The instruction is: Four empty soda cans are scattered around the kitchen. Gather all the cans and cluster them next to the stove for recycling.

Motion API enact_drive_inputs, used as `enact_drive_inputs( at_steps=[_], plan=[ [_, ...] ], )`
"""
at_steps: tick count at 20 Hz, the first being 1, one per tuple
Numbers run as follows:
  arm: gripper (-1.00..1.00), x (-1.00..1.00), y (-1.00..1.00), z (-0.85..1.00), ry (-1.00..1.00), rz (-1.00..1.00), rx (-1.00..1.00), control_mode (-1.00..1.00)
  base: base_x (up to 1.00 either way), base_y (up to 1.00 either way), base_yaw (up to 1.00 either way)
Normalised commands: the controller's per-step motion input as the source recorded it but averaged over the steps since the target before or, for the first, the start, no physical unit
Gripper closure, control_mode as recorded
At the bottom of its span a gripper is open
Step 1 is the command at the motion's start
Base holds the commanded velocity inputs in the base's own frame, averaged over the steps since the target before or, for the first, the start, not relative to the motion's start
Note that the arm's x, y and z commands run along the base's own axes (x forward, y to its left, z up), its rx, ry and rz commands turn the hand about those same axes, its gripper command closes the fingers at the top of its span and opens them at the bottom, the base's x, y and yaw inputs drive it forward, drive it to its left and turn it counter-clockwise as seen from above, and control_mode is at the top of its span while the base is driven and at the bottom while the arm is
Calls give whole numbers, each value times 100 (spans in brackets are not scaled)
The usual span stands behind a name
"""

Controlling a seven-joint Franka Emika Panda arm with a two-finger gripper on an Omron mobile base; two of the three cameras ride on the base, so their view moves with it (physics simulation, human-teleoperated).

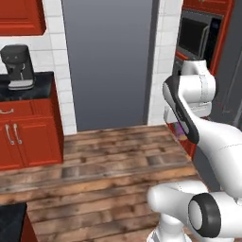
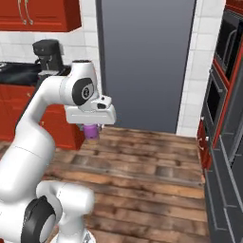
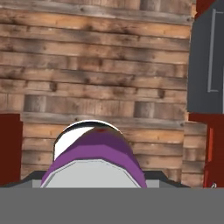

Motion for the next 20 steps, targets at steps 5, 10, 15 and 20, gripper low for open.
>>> enact_drive_inputs(
  at_steps=[5,10,15,20],
  plan=[
    [100,0,0,0,0,0,0,100,100,10,0],
    [100,0,0,0,0,0,0,100,100,28,0],
    [100,0,0,0,0,0,0,100,100,77,3],
    [100,0,0,0,0,0,0,100,96,99,7]
  ],
)
